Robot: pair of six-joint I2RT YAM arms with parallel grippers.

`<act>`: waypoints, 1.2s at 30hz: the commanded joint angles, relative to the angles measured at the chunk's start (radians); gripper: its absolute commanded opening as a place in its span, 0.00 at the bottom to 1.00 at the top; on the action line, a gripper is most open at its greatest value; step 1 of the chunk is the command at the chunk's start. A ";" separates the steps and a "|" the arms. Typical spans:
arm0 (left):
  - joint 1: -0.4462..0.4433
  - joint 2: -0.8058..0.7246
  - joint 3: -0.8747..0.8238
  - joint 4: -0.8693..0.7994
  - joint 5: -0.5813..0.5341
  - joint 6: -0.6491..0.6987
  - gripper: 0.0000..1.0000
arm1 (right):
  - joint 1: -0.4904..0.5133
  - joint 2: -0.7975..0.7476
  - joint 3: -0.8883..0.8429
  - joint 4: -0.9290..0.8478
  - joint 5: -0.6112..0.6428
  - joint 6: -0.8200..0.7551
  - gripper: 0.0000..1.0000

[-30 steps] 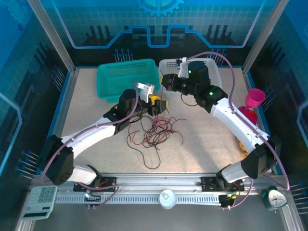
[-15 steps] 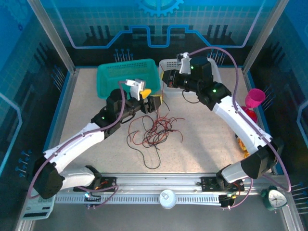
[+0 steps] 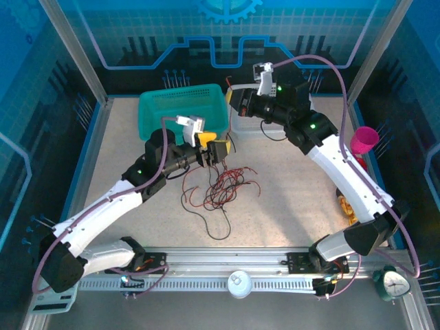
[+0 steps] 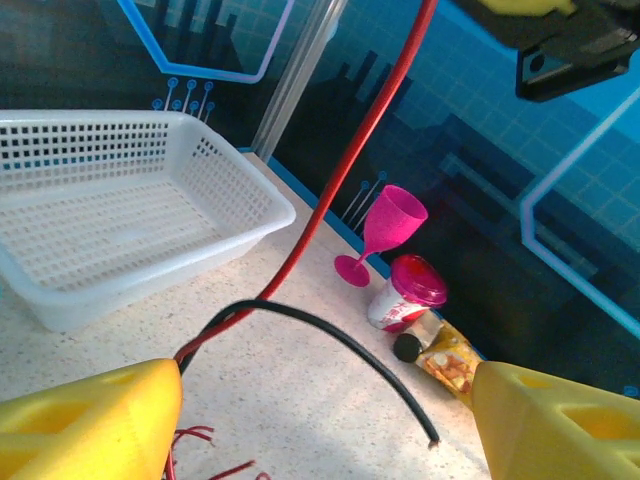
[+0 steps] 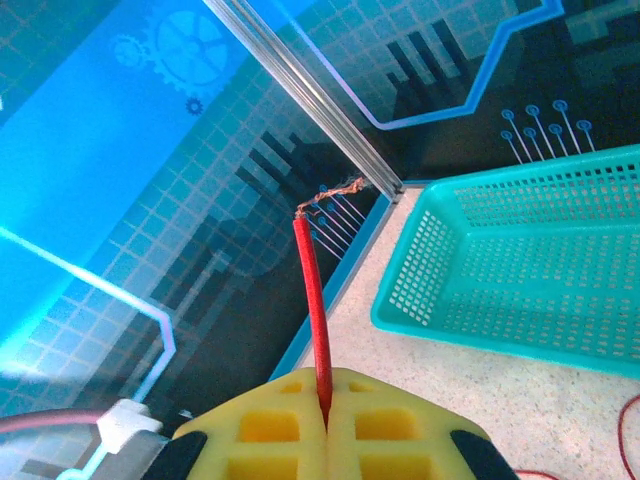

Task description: Untangle the cables

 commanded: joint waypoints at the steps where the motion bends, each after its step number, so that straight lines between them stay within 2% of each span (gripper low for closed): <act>1: -0.010 0.000 0.052 0.011 0.048 -0.077 0.77 | 0.021 0.016 0.048 -0.007 0.015 -0.019 0.00; 13: -0.040 0.042 0.087 0.039 0.046 -0.121 0.73 | 0.035 0.033 0.076 -0.003 0.012 -0.015 0.00; 17: -0.041 -0.002 0.094 0.042 -0.015 -0.073 0.73 | 0.035 0.032 0.107 -0.036 0.017 -0.040 0.00; 22: -0.039 -0.066 0.112 0.005 -0.175 0.027 0.74 | 0.035 0.014 0.103 -0.053 -0.002 -0.062 0.00; 24: -0.033 -0.069 0.131 -0.002 -0.202 0.065 0.74 | 0.036 0.006 0.101 -0.050 -0.011 -0.067 0.00; 36: -0.018 0.080 0.324 0.010 -0.083 0.092 0.73 | 0.035 0.039 0.257 -0.110 -0.039 -0.085 0.00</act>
